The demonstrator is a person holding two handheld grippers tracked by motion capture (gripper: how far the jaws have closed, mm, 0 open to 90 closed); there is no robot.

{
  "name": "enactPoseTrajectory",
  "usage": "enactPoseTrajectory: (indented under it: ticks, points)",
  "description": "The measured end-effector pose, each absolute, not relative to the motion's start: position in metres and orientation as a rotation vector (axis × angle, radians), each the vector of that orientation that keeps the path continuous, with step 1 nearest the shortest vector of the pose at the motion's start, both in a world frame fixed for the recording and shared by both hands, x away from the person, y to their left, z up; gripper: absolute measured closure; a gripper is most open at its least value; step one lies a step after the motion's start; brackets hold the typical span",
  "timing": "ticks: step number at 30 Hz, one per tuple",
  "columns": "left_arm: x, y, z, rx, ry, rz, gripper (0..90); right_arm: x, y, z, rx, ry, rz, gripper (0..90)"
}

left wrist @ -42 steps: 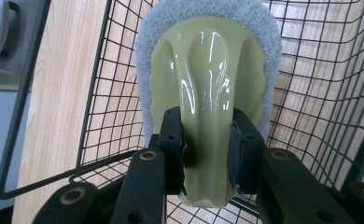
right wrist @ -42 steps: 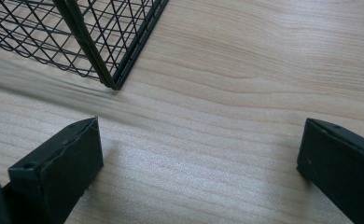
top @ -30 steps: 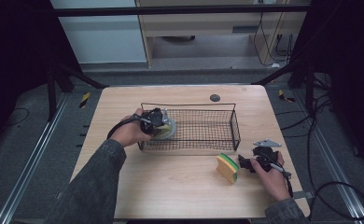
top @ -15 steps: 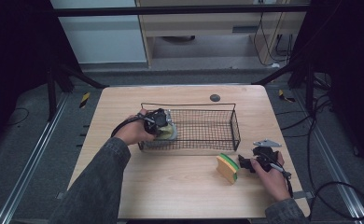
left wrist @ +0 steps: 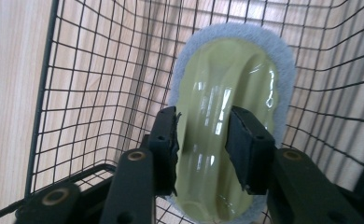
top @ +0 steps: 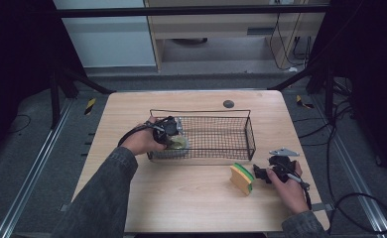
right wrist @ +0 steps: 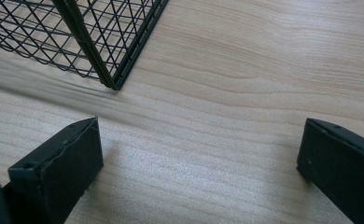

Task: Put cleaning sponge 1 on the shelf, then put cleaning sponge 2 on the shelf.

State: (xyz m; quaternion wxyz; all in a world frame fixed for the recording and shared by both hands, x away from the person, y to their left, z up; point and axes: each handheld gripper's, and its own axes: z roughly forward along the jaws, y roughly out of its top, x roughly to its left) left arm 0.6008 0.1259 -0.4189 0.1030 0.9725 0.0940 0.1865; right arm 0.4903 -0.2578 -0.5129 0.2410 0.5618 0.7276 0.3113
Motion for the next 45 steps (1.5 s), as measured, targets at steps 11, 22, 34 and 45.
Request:
enactPoseTrajectory:
  ticks: [11, 22, 34, 45]
  points:
    - [0.589, 0.13, -0.392, 2.699, 0.374, 0.622, 25.9, 0.491, -0.258, -0.513, 1.534, 1.989, 0.849, 0.4]
    - [0.581, 0.146, -0.377, 2.556, 0.559, 0.677, 12.0, 0.491, -0.257, -0.513, 1.536, 1.987, 0.851, 0.4]
    - [0.555, 0.188, -0.359, 2.326, 0.776, 0.738, 8.9, 0.491, -0.257, -0.513, 1.537, 1.987, 0.851, 0.4]
    - [0.511, 0.242, -0.389, 2.155, 0.961, 0.737, 7.4, 0.492, -0.261, -0.511, 1.518, 2.029, 0.849, 3.0]
